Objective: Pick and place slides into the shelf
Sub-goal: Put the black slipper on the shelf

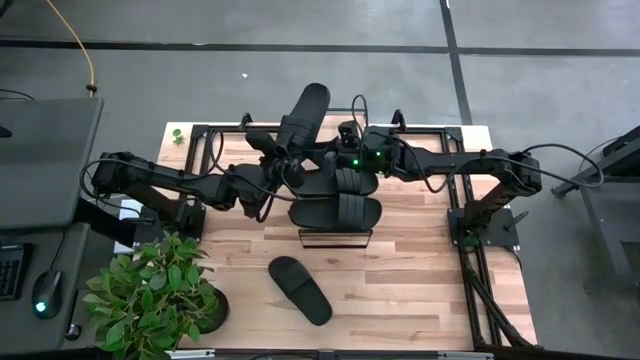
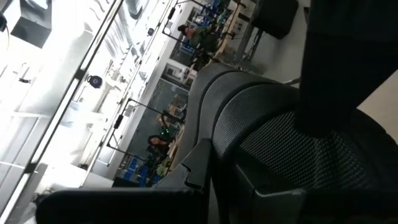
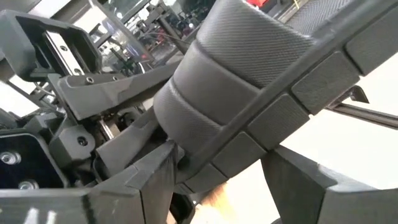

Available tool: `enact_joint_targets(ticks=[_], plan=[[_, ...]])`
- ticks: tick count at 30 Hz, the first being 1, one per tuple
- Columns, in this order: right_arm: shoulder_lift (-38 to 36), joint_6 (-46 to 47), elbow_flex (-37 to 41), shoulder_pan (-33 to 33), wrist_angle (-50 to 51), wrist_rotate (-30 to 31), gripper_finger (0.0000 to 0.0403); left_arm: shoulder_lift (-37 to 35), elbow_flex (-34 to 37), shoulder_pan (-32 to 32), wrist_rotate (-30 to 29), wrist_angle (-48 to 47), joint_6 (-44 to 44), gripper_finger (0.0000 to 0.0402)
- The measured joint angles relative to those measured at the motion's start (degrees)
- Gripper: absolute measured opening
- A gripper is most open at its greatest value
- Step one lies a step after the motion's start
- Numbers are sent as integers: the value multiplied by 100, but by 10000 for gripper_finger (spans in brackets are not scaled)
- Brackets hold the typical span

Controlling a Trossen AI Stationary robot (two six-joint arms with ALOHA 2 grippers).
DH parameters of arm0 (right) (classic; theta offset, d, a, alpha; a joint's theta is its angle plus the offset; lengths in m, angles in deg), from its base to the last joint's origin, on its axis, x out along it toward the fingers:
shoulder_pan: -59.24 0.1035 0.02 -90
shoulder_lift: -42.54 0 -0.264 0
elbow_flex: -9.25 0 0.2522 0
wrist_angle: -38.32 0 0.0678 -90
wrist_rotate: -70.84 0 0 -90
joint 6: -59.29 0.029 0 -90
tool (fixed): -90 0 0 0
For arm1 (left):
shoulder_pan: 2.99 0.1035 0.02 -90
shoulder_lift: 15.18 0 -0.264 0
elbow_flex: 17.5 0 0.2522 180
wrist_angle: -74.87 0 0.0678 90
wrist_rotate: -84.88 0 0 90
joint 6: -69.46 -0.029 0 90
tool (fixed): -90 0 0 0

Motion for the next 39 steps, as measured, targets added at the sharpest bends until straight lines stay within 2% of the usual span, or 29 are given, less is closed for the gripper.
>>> enact_joint_targets(ticks=[10,21,27,32,39], plan=[[4,-17,2,-2,-97,42,208,-4,0,3,104,39,99,20],[4,-282,2,0,-37,194,102,-4,0,1,130,0,167,21],[4,-430,0,0,51,250,77,2,2,-4,70,-29,213,31],[4,-479,0,-2,100,289,74,2,2,-8,62,-33,215,74],[4,-636,0,-7,132,296,73,2,2,-13,-181,-24,560,194]])
